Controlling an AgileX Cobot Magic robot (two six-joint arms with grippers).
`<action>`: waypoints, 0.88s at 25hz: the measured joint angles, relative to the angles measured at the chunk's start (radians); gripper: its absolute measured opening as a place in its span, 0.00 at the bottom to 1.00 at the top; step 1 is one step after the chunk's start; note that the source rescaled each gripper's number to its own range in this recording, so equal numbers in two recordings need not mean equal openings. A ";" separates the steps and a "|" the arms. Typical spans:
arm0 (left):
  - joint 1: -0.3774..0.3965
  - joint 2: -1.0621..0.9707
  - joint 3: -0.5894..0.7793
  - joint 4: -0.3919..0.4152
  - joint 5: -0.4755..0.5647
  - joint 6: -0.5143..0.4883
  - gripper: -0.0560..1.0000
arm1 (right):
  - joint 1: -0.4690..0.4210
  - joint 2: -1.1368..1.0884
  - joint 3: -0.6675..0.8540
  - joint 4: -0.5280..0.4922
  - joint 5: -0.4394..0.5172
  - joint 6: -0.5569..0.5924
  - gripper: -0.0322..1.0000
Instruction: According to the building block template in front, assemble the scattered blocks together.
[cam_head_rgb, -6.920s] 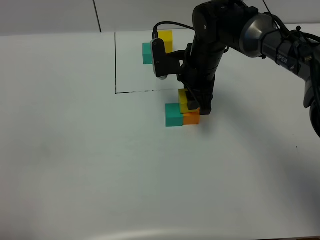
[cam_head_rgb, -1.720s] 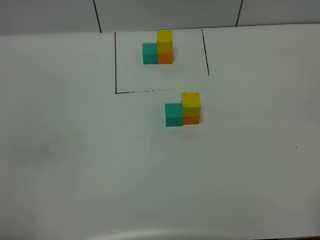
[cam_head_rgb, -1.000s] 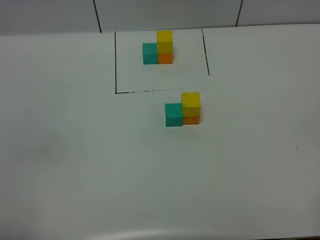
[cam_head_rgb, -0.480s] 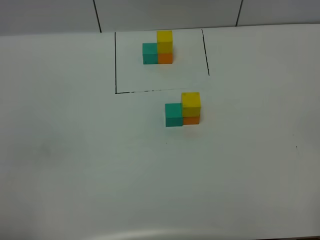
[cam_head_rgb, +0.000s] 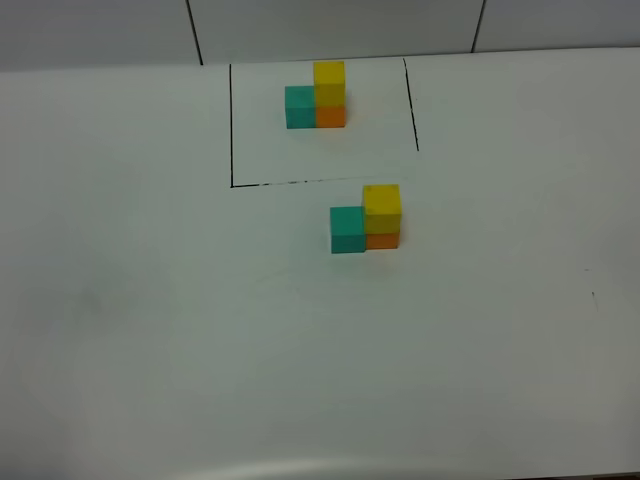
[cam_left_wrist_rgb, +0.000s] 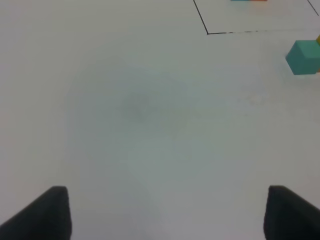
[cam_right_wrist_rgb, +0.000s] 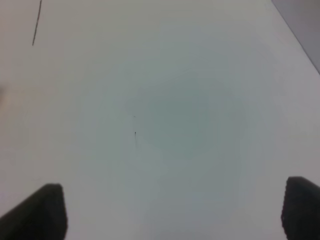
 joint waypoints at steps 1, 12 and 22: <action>0.000 0.000 0.000 0.000 0.000 0.000 0.68 | 0.000 0.000 0.000 0.000 0.000 0.000 0.97; 0.000 0.000 0.000 0.000 0.000 0.000 0.68 | 0.000 0.000 0.000 0.000 0.000 -0.001 0.97; 0.000 0.000 0.000 0.000 0.000 0.000 0.68 | -0.001 0.000 0.000 0.000 0.000 -0.004 0.97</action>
